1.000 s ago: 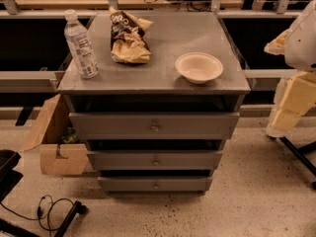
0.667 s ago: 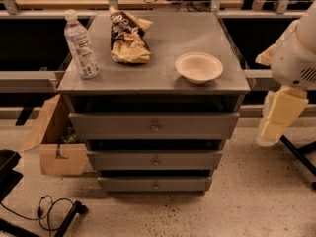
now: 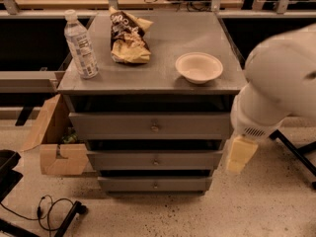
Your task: Open middle drawer
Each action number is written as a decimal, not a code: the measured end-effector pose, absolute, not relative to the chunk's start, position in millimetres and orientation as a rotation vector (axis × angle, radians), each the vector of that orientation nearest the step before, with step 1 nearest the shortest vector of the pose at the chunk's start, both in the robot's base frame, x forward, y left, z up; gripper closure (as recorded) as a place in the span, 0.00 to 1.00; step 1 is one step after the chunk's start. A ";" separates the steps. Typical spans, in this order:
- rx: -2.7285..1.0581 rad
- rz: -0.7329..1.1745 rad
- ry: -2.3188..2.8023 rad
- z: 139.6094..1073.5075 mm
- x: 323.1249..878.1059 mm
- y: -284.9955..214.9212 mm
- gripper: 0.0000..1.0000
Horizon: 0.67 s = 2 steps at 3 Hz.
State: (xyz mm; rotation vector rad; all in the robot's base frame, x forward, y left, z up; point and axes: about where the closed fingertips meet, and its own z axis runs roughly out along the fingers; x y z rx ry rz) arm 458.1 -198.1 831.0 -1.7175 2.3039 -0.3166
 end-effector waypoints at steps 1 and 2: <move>-1.711 -0.404 2.323 748.0 469.6 -191.2 0.00; -1.730 -0.410 2.328 672.4 482.5 -175.8 0.00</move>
Offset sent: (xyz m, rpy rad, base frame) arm 0.0416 0.0419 -0.2550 -0.0779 0.0157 -0.0145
